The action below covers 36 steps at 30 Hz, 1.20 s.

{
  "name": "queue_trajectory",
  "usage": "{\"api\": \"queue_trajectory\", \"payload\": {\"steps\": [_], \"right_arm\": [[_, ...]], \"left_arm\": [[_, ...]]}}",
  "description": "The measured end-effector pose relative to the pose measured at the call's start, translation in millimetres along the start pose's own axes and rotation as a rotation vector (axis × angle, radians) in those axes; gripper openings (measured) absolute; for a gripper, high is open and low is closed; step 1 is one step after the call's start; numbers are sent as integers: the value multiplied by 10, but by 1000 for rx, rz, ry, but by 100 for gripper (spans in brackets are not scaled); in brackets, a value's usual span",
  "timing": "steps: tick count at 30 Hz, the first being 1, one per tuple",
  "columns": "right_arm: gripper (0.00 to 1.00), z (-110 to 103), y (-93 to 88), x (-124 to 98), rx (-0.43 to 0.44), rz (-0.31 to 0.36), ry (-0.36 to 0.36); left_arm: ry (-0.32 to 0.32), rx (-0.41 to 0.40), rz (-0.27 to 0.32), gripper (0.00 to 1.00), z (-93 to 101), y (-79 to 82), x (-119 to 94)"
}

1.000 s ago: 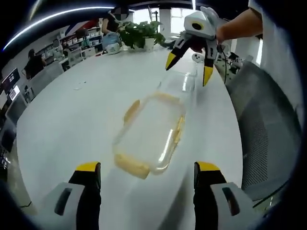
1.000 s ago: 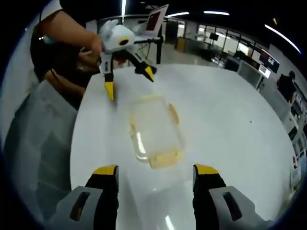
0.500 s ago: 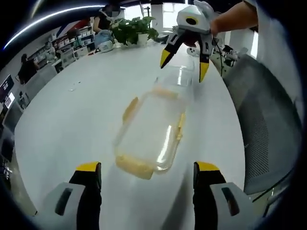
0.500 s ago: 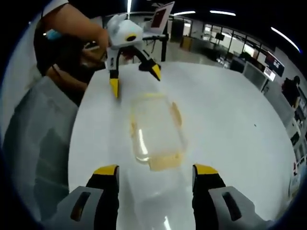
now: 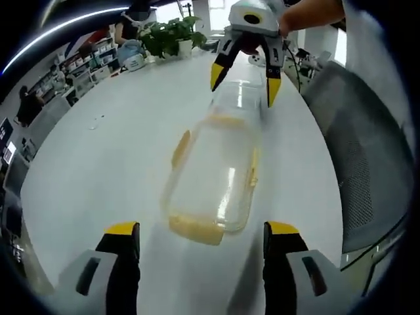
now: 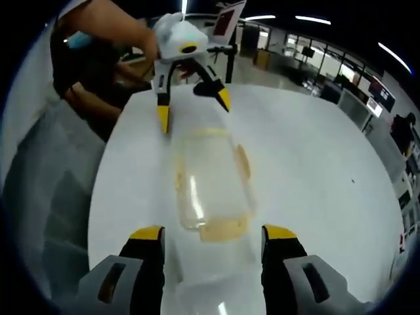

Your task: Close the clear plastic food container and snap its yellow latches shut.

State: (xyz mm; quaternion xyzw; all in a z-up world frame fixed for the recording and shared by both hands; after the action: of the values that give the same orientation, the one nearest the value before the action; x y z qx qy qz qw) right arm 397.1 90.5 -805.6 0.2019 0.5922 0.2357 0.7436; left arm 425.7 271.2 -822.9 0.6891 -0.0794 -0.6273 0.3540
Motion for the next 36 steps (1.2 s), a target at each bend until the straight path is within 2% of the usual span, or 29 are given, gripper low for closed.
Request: {"api": "queue_trajectory", "payload": {"steps": [4, 15, 20, 23, 28, 30, 36], "right_arm": [[59, 25, -23, 34, -35, -20, 13], [58, 41, -42, 175, -34, -49, 41], [56, 47, -83, 221, -59, -77, 44], [56, 44, -91, 247, -62, -82, 50], [56, 37, -140, 308, -71, -110, 68], [55, 33, -141, 310, -80, -115, 72], [55, 45, -185, 368, -85, -137, 87]], "left_arm": [[-4, 18, -16, 75, -21, -3, 13], [-15, 80, -65, 72, -14, -69, 87], [-19, 83, -69, 72, -29, -73, 98], [-9, 112, -90, 68, -58, -99, 116], [-26, 111, -91, 69, -57, -86, 146], [-20, 128, -103, 68, -80, -98, 165], [-56, 143, -127, 65, -52, -139, 206]]}}
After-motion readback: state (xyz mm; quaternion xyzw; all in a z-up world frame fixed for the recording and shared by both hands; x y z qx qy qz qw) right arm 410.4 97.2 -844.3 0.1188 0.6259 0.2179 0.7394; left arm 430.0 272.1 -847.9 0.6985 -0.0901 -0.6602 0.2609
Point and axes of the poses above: the point that each gripper's makers call its tool centre point, and the gripper's own axes: x roughly forward along the fingers, z roughly to its right, y roughly out of its top, the point moved 1 cm from there along -x, roughly backward along the fingers, and after that the axes turned 14 degrees about -x, right-handed, at the moved point
